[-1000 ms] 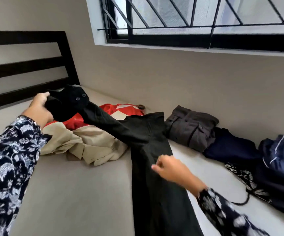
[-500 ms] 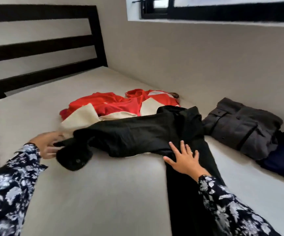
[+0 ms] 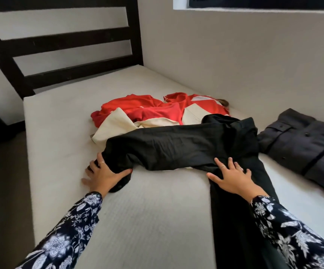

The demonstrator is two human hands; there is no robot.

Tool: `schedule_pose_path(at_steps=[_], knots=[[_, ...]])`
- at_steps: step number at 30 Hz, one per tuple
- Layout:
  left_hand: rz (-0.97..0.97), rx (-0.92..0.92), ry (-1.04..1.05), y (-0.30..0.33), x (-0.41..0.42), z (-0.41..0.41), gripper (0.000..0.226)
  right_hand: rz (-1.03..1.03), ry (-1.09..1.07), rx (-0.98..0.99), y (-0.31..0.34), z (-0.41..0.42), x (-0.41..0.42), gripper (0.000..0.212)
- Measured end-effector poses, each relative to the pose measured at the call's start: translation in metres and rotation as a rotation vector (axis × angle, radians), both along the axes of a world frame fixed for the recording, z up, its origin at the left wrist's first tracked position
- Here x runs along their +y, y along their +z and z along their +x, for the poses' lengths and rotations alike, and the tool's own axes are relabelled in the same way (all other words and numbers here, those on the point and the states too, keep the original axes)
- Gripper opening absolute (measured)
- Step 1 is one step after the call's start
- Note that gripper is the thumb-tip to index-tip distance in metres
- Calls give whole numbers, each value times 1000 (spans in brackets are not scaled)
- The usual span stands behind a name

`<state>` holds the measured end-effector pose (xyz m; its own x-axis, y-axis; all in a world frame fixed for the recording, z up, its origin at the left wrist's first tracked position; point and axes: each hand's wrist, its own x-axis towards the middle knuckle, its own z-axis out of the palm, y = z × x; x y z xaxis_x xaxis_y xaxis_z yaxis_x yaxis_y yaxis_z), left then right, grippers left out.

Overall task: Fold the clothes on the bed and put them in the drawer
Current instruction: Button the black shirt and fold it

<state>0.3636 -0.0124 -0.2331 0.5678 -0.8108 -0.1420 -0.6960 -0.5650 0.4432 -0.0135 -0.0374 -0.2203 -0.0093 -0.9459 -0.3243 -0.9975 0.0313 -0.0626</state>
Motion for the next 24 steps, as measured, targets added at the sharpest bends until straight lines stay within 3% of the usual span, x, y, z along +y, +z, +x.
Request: schedule_pose_path(at_steps=[2,4,6,8,9,13,19,22,24], knots=[[-9,-123,-20,1,-9,-2,110,6,-5,1,1,-2,-1,78],[-5,-213,-118,5,-16,4,72,19,0,-1,3,-2,-3,79],[-59,-218,-184,10,-22,21,37,34,-6,-15,4,-1,-4,78],[-130,-114,-209,23,-24,40,20,42,-23,-48,5,-2,-5,78],[-145,7,-211,34,-23,49,16,50,-29,-64,6,-2,-4,77],[-130,823,-199,94,-5,66,17,118,-79,-193,11,-5,-4,75],[-204,1126,-212,172,-34,23,27,67,-207,-691,51,-19,10,74],[-213,1233,-503,226,-20,-53,29,66,-254,-830,67,-33,27,73],[-175,1198,-712,257,-5,-110,13,65,-337,-981,74,-43,35,70]])
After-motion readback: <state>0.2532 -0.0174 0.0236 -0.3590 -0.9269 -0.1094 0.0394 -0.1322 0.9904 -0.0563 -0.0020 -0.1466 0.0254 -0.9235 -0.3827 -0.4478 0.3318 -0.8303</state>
